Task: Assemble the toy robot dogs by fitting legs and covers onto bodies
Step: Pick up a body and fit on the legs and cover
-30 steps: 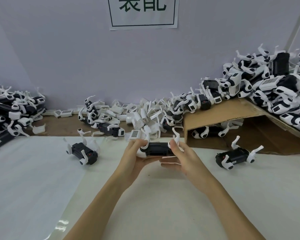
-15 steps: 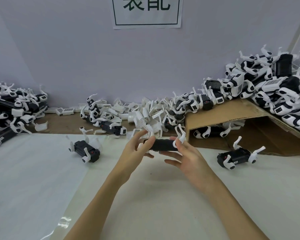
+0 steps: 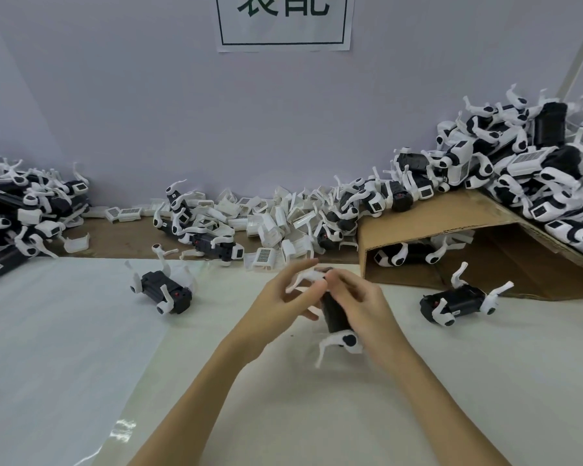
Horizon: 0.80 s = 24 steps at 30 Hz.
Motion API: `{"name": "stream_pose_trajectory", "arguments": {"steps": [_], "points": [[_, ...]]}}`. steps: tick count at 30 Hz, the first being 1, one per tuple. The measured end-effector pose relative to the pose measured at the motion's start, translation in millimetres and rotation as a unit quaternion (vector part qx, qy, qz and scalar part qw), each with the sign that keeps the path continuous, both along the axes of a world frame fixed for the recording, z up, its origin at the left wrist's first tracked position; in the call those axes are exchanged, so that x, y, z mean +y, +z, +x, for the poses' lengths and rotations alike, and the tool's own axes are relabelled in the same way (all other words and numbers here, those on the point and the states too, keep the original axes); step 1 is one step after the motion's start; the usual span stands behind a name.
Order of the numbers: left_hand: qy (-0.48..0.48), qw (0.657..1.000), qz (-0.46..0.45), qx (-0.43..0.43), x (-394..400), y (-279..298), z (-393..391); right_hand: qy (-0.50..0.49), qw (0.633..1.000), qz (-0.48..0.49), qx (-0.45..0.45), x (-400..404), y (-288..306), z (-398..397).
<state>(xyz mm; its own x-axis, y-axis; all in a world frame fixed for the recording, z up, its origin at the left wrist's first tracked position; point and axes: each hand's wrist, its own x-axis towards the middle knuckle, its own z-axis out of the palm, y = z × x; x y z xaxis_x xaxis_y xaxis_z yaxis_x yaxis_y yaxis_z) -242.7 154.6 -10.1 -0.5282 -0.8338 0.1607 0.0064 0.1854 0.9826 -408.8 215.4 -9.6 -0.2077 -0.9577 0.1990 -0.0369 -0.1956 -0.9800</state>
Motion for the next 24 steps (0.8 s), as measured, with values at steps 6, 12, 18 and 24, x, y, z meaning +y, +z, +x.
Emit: {"name": "stream_pose_trajectory", "arguments": {"steps": [6, 12, 18, 24], "points": [[0.077, 0.993, 0.048, 0.072, -2.9, 0.3, -0.2, 0.0, 0.998, 0.008, 0.06, 1.1, -8.4, 11.2], [0.126, 0.936, 0.19, 0.267, -16.1, -5.4, 3.8, 0.021, 0.997, 0.068, -0.034, -2.2, -1.8, 1.9], [0.155, 0.971, 0.137, 0.119, -17.9, -3.2, 7.8, -0.024, 0.996, 0.062, -0.064, -4.5, -3.1, -2.9], [0.134, 0.958, 0.208, 0.146, -12.6, -0.5, 6.9, 0.011, 0.991, 0.044, -0.127, -4.8, -1.9, 6.7]]}}
